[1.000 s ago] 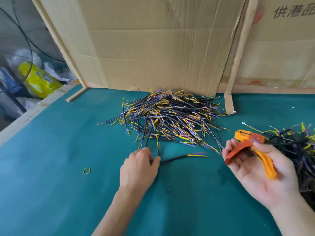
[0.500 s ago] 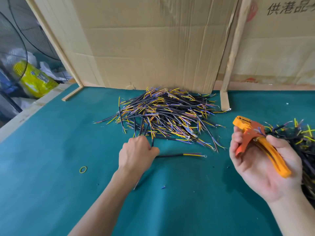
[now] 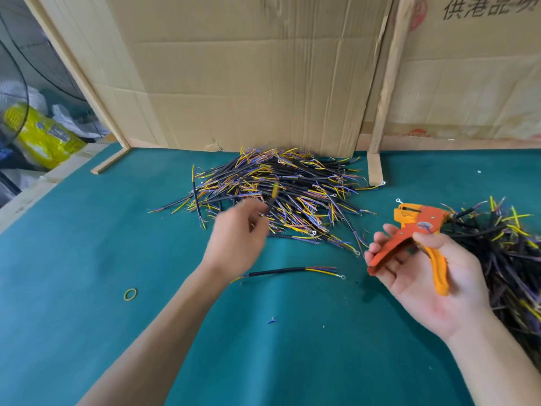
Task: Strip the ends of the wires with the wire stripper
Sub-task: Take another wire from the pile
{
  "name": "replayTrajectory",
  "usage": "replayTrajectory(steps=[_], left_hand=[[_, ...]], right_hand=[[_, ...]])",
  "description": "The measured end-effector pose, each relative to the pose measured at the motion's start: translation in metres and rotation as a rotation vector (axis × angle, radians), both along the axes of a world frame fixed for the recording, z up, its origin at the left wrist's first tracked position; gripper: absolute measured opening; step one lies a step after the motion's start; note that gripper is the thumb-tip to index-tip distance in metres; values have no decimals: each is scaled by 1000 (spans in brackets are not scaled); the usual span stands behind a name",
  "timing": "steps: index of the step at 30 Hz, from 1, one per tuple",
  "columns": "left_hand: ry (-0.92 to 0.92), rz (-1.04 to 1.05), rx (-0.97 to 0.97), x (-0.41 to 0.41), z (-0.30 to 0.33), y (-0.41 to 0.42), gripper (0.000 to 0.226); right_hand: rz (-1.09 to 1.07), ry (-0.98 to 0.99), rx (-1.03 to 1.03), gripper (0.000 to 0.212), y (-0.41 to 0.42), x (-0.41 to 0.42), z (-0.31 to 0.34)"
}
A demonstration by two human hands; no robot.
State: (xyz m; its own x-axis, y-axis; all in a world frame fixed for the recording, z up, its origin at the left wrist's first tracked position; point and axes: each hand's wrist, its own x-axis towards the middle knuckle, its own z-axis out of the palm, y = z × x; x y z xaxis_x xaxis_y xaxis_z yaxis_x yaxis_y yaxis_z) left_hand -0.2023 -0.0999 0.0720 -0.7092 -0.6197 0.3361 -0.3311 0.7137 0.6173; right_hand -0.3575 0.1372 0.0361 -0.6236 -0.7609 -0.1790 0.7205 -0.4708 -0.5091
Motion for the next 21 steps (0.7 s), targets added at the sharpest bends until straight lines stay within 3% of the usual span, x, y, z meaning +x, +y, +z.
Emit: replayTrajectory(steps=[4,10,14,16,18,21], left_hand=[[-270,-334,-147,7,-31,33,13],[-198,-321,-352,7,-53,25,12],[-303,-222,-625,-7,-41,10,26],[-249,-311,-556,-15,-25,6,34],[-87,-390,-344,-28,-10,-4,21],[-50,-244,-299,-69,7,-33,16]], right_hand=[[19,-1,58,42,-5,5,-3],[0,-1,83,42,-5,4,-4],[4,-1,90,41,-6,4,-6],[3,4,97,42,-6,2,-8],[1,4,109,43,-8,3,-7],[-11,9,122,43,-8,5,-6]])
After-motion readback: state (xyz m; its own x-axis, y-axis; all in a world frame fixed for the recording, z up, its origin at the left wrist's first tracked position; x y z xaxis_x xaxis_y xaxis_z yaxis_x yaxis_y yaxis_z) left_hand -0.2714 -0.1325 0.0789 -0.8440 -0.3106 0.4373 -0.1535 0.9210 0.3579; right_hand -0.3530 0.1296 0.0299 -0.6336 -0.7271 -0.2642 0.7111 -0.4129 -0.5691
